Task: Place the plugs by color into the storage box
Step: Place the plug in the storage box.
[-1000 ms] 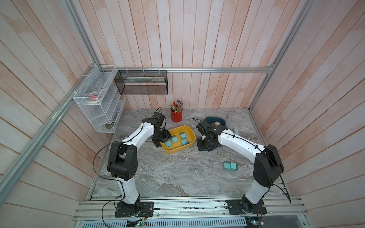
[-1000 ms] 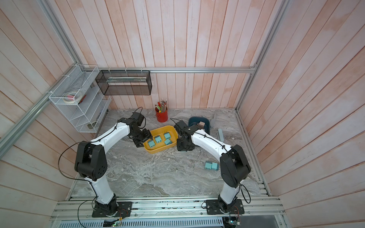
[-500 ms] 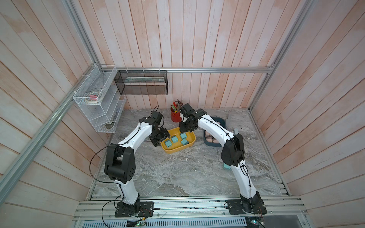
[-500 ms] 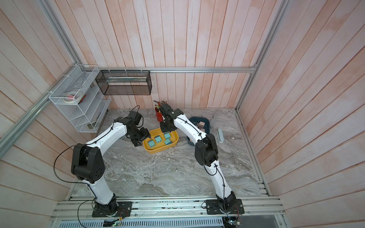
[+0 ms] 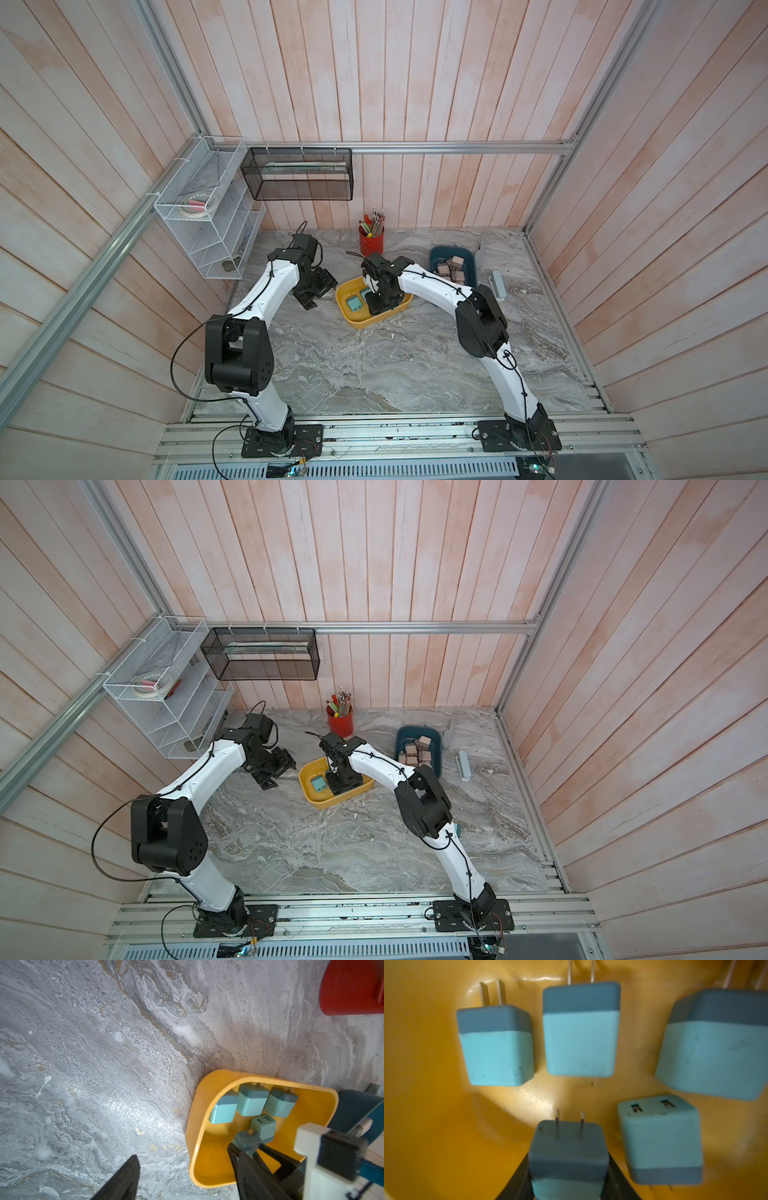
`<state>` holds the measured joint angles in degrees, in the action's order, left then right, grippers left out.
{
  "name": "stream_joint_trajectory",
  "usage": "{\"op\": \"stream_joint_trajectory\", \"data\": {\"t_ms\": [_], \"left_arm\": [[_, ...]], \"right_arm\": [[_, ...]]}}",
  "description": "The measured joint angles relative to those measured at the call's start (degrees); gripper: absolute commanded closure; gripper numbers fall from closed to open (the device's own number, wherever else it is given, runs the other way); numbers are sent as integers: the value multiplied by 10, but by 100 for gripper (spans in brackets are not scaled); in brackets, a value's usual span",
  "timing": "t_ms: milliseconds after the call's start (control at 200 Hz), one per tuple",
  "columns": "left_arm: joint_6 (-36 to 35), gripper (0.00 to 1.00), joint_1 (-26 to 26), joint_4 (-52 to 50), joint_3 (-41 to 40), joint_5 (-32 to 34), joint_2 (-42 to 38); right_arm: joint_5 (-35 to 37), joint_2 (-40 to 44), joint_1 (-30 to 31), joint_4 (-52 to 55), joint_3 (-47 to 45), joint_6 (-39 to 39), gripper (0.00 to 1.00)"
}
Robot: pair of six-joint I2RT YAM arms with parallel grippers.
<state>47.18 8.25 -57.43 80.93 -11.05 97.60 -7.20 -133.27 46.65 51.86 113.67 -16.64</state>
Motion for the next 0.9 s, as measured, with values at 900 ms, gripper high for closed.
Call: {"op": "stream_joint_trajectory", "data": {"t_ms": [900], "left_arm": [[0,24,1,-2,-7,-2,-4]], "right_arm": [[25,103,-39,15,30,1,29]]}}
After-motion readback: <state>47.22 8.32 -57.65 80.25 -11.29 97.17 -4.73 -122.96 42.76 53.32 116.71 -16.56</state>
